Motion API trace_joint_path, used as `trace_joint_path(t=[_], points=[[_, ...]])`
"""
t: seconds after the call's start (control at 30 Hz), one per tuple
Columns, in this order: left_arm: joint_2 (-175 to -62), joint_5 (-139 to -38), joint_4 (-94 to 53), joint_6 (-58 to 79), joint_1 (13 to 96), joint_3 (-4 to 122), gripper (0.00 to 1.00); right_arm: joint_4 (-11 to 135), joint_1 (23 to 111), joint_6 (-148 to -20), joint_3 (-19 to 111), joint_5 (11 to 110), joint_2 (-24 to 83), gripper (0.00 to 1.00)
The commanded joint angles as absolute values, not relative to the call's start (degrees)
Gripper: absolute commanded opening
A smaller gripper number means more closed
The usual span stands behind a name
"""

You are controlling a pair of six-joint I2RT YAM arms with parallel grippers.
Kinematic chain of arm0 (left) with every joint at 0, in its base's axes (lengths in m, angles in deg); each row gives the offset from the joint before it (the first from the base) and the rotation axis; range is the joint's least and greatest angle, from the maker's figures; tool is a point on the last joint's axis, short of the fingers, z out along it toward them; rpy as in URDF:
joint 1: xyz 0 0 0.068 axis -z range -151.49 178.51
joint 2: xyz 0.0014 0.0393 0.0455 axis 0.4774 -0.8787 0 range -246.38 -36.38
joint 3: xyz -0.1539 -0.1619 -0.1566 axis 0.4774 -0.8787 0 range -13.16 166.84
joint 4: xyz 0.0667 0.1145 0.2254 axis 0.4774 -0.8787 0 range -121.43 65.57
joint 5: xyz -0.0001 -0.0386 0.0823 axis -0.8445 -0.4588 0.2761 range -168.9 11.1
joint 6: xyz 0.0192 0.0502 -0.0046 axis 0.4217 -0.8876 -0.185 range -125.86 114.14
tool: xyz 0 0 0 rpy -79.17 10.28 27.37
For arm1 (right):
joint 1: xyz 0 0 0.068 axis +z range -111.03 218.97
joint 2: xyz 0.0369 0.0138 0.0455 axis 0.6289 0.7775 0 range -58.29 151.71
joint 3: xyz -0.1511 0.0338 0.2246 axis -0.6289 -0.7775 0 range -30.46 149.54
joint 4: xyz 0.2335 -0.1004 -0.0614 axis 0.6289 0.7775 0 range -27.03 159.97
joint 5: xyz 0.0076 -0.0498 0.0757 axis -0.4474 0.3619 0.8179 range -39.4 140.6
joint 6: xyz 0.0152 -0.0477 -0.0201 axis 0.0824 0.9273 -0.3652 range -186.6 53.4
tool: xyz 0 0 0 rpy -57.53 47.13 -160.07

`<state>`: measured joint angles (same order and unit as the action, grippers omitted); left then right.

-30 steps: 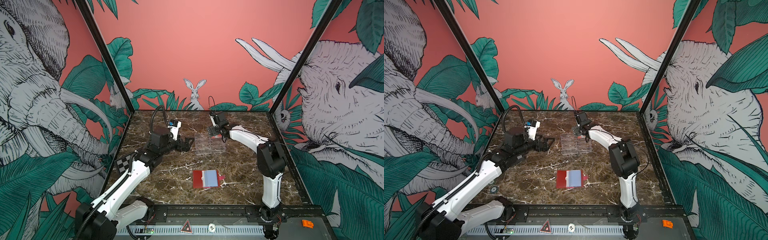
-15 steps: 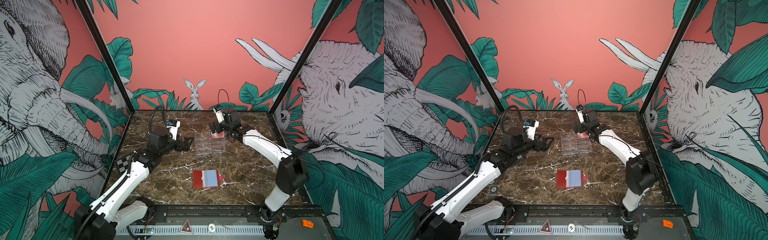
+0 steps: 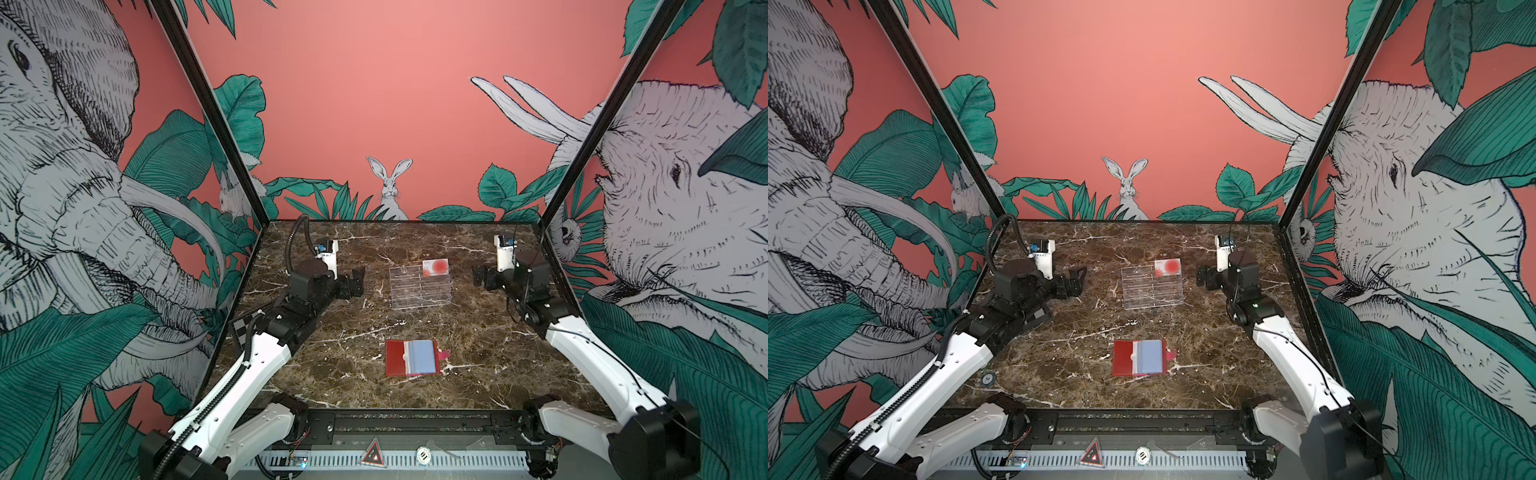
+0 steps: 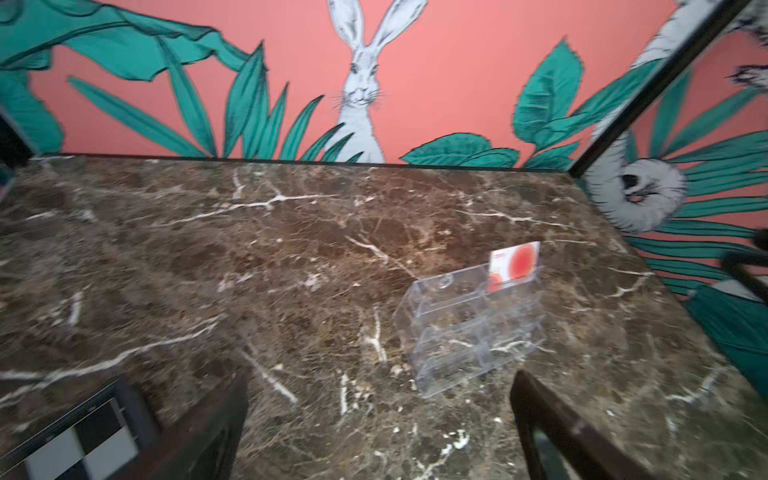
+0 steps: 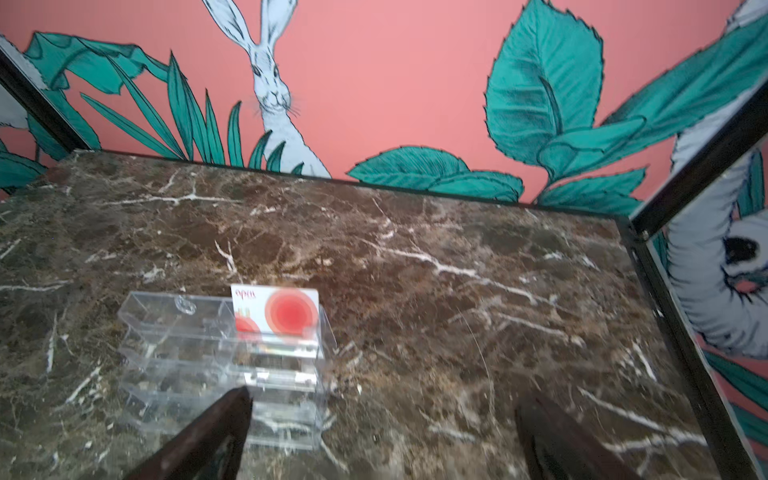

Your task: Take the credit cards out of the card holder

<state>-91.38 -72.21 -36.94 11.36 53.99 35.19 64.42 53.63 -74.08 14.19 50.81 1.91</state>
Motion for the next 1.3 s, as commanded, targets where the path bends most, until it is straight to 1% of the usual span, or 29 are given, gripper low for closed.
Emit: trace_joint_path(t=[0.0,0.13,0.2,0.3,0.4,0.53,0.7,0.93,1.07,1.27], points=[[-89.42,-64.58,-37.98,10.76,50.34,31.99,0.99,59.56,50.30,-77.24,7.75,51.12,-4.33,0.98],[-89.08,-64.23,-36.34,11.26,43.70,28.26,0.99,56.59,44.18,-81.96,-1.87,50.51,-10.80,0.98],[-88.49,-61.62,-33.55,8.96,42.59,25.82,0.99,53.45,41.47,-82.97,-6.42,51.41,-12.76,0.98],[-87.23,-57.56,-28.14,2.49,42.36,22.16,0.99,52.31,39.74,-79.88,-9.81,51.12,-12.80,0.98],[-86.92,-54.41,-18.98,-4.59,42.37,16.71,0.99,51.16,39.41,-75.87,-11.72,50.54,-12.11,0.98],[-88.08,-55.29,-7.75,-8.55,41.62,10.42,0.99,42.24,39.31,-72.70,-16.38,48.65,-10.41,0.98],[-96.81,-53.70,5.47,-10.49,41.43,5.64,0.99,30.45,38.97,-70.98,-19.28,47.02,-2.46,0.98],[-108.95,-54.93,25.05,-14.33,40.73,1.21,0.99,15.60,38.97,-67.96,-17.92,48.17,10.72,0.98],[-112.33,-60.96,30.28,-14.87,38.12,1.17,0.99,10.36,38.88,-66.82,-16.75,50.40,16.01,0.98],[-122.01,-68.80,41.03,-13.38,34.35,0.68,0.99,-0.67,38.89,-66.07,-18.06,51.76,24.40,0.98]])
